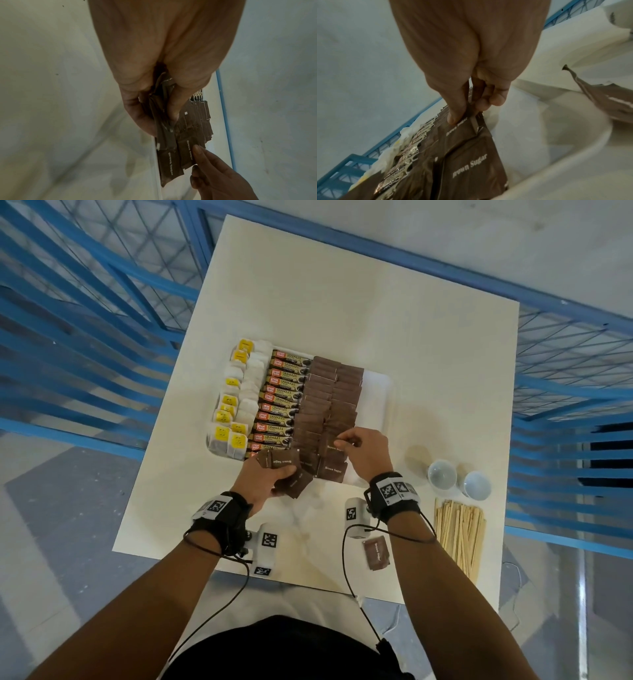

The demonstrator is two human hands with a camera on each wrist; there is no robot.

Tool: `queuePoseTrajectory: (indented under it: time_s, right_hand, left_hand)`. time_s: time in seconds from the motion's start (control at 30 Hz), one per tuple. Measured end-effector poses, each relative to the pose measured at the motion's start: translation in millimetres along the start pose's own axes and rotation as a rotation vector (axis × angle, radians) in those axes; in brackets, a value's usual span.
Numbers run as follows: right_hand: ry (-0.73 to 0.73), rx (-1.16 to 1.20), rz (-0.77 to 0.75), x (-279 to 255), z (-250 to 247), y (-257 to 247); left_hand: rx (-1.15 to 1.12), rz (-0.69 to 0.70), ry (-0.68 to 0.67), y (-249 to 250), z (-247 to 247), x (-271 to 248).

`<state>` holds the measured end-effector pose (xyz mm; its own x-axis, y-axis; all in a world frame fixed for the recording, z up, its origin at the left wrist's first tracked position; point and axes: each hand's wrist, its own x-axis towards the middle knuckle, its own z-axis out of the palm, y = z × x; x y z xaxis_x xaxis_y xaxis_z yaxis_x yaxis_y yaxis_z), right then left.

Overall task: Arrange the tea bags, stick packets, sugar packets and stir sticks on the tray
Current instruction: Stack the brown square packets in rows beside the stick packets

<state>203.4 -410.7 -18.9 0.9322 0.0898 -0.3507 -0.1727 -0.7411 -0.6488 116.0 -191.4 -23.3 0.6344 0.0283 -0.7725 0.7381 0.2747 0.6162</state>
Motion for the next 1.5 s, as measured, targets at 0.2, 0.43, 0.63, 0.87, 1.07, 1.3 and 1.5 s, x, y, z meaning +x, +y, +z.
queuePoseTrajectory:
  time_s: [0.2, 0.43, 0.63, 0.87, 1.07, 1.3, 1.5]
  right_hand:
    - [0.067, -0.018, 0.004, 1.3, 5.1, 1.9]
    - [0.122, 0.02, 0.022, -0.8, 3.3, 1.1]
    - [0.201, 0.066, 0.008, -15.5, -2.3, -10.3]
    - [-0.16, 0.177, -0.106, -31.8, 14.1, -40.7]
    - [-0.149, 0.182, -0.078, -30.3, 23.0, -43.2]
    - [-0.228, 0.135, -0.082, -33.5, 23.8, -49.3]
    - [-0.251, 0.099, -0.144, -27.0, 20.7, -59.5]
  left_hand:
    - [0.004, -0.004, -0.011, 0.8, 1.0, 1.1]
    - [-0.002, 0.004, -0.02, 2.3, 1.0, 1.2]
    - [-0.015, 0.031, -0.007, 3.8, 2.4, 1.0]
    - [0.015, 0.069, -0.108, 6.2, 3.8, -3.0]
    - [0.002, 0.096, -0.069, 4.2, 1.7, -8.0]
    - [-0.013, 0.161, 0.106, 4.0, -4.1, -5.9]
    - [0.086, 0.186, 0.022, 1.9, -7.9, -7.2]
